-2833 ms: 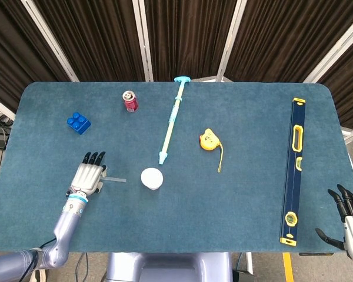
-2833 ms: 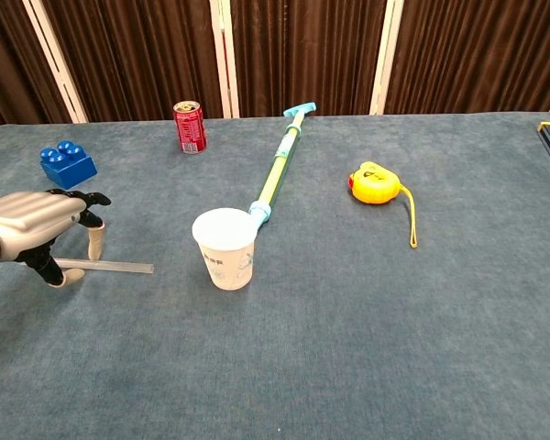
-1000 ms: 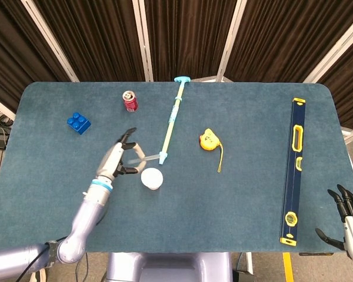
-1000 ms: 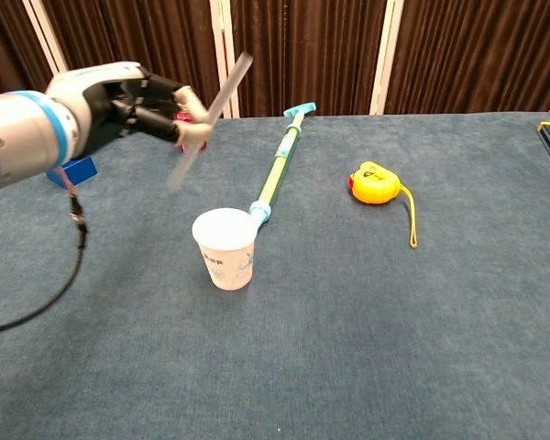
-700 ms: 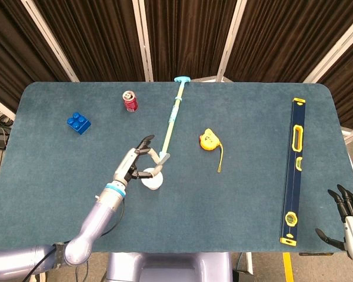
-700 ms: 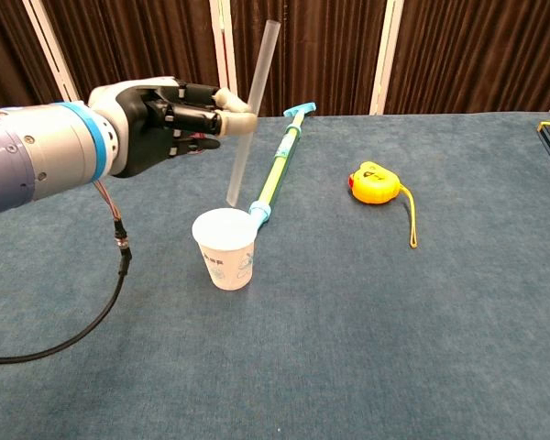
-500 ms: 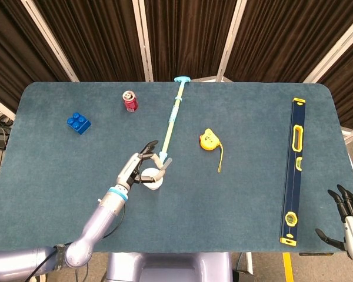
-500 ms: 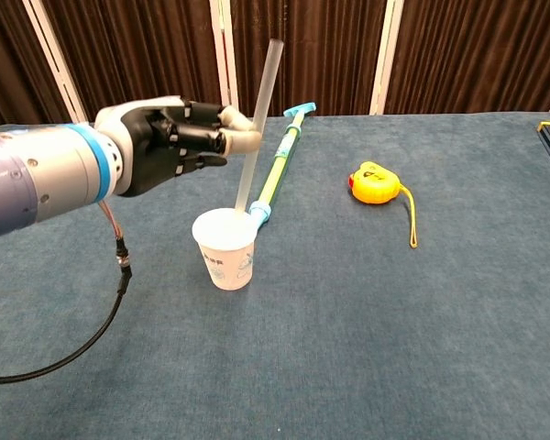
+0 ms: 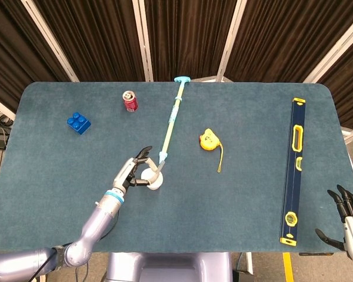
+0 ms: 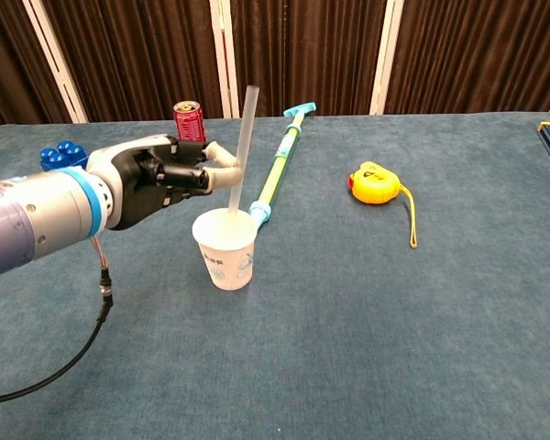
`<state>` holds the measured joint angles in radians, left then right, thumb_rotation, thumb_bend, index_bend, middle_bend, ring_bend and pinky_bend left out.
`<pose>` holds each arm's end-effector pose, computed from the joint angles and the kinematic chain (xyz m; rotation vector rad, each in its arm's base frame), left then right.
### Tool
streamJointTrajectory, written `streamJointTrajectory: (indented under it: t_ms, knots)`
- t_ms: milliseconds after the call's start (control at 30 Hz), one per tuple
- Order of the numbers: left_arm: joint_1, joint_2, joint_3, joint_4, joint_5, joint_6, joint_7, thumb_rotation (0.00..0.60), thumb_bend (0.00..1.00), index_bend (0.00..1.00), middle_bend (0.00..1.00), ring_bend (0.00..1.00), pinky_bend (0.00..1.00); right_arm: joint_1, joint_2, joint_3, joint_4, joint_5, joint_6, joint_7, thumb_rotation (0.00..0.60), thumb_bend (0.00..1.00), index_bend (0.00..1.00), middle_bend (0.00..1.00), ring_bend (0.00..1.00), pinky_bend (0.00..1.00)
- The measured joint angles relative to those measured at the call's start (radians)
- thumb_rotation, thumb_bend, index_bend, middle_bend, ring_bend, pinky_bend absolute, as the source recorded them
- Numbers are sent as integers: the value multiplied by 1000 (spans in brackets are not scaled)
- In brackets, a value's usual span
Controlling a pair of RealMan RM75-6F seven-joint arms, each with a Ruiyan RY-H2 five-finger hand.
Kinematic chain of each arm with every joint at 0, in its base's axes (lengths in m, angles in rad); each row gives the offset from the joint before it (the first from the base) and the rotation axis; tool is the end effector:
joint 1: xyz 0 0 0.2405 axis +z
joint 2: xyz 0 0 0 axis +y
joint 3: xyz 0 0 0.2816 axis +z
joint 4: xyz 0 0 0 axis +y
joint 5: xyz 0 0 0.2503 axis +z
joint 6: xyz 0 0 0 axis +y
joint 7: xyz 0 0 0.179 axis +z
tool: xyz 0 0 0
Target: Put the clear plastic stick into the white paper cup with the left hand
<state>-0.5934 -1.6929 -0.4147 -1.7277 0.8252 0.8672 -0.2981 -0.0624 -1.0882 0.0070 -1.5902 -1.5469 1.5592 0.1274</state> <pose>-0.0932 0.3563 -0.0995 -1.0765 -2.2471 -1.4242 -0.3760 -0.1576 0.1484 1.2927 -1.0043 0.8958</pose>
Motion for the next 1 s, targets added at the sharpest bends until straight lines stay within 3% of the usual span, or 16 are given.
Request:
streamJointTrajectory:
  t_ms: [333, 533, 633, 767, 933, 1000]
  knots:
    - [30, 37, 52, 42, 162, -52, -97, 600, 388, 400, 0, 0, 0, 0, -1, 0, 0, 0, 1, -5, 600, 150, 89, 0, 0, 0]
    - [46, 67, 74, 30, 189, -5, -66, 600, 390, 365, 0, 0, 0, -1, -3, 2, 1, 2, 3, -11, 600, 151, 89, 0, 0, 0]
    - [58, 96, 94, 17, 216, 29, -26, 600, 387, 300, 0, 0, 0, -2, -5, 2, 1, 2, 5, -16, 600, 150, 89, 0, 0, 0]
    - [68, 137, 139, 17, 264, 76, 99, 600, 363, 240, 0, 0, 0, -2, -7, 4, -1, 5, 6, -29, 600, 150, 89, 0, 0, 0]
    - [87, 210, 222, 7, 329, 158, 383, 600, 126, 102, 0, 0, 0, -4, -11, 5, -4, 8, 9, -42, 600, 151, 89, 0, 0, 0]
    - [96, 243, 254, -4, 346, 189, 498, 600, 78, 69, 0, 0, 0, -5, -12, 5, -3, 7, 13, -47, 600, 151, 89, 0, 0, 0]
